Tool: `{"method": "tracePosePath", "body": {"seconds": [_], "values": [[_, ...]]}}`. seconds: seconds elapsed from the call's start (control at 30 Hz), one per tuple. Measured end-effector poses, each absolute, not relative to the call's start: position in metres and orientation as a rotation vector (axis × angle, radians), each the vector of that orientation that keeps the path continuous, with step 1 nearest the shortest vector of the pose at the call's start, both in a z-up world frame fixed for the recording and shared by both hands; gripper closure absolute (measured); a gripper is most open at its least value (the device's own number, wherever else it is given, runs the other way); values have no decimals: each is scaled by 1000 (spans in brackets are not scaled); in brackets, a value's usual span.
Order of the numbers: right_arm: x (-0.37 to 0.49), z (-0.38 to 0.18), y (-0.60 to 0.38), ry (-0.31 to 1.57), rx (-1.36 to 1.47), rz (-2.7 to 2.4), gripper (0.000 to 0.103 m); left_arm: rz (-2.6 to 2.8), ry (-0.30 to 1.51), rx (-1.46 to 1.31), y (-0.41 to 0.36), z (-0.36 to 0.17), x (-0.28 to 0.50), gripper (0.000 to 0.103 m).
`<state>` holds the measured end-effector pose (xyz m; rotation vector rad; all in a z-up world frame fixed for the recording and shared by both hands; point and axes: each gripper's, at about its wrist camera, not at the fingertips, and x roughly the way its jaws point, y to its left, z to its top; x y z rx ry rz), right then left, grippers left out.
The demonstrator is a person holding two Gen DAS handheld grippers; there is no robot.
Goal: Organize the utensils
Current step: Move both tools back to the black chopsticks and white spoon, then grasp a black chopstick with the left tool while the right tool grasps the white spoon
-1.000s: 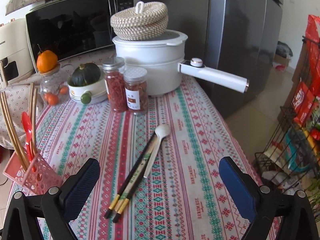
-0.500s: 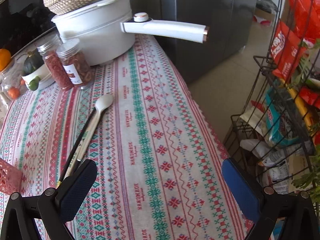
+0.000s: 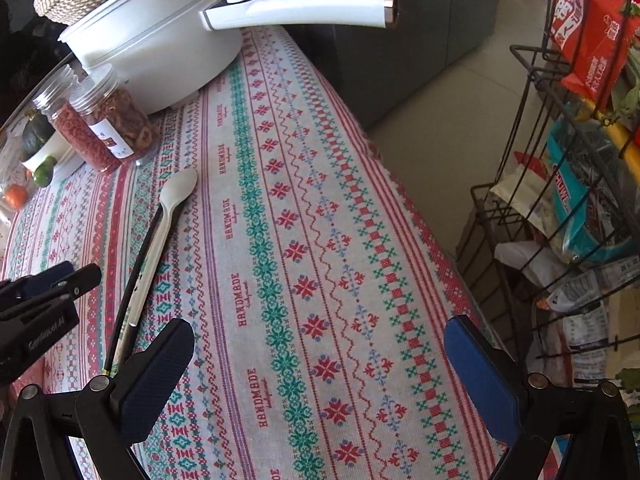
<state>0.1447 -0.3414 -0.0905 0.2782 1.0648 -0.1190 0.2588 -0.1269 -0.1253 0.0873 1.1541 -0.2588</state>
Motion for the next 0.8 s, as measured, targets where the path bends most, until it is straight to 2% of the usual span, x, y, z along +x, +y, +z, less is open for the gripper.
{"method": "tracePosePath", "body": {"seconds": [0.47, 0.73, 0.8], "values": [[158, -97, -346, 1089, 346, -92, 1, -301, 1280, 46, -143, -144, 297, 92], [159, -98, -343, 1098, 349, -89, 1, -254, 1319, 148, -169, -157, 302, 92], [159, -99, -342, 1104, 347, -89, 1, -241, 1318, 169, -173, -157, 299, 96]]}}
